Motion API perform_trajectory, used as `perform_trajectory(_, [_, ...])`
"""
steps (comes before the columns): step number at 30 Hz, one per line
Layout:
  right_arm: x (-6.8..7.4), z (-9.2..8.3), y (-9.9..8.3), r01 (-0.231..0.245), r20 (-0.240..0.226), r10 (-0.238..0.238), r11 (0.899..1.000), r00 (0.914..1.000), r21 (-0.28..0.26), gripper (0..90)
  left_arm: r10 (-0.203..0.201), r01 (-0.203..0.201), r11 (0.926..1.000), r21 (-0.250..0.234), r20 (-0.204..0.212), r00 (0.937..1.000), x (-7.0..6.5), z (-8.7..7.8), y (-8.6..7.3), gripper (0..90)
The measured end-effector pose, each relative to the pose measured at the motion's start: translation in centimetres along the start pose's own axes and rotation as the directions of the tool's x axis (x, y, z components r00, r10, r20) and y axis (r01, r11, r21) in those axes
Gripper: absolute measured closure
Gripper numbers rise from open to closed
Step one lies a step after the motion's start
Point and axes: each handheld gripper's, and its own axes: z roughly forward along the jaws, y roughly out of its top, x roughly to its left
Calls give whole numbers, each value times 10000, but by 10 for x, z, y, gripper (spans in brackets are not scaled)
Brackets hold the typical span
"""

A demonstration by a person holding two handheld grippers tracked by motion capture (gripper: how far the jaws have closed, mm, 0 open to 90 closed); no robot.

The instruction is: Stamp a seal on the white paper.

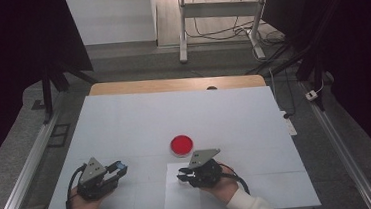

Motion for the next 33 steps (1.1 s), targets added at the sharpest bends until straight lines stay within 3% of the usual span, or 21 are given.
perform_trajectory(33, [3,6,-3,401,273,-414,9981,9988,469,759,13,-13,10000,3,10,10000,0,0,0,653])
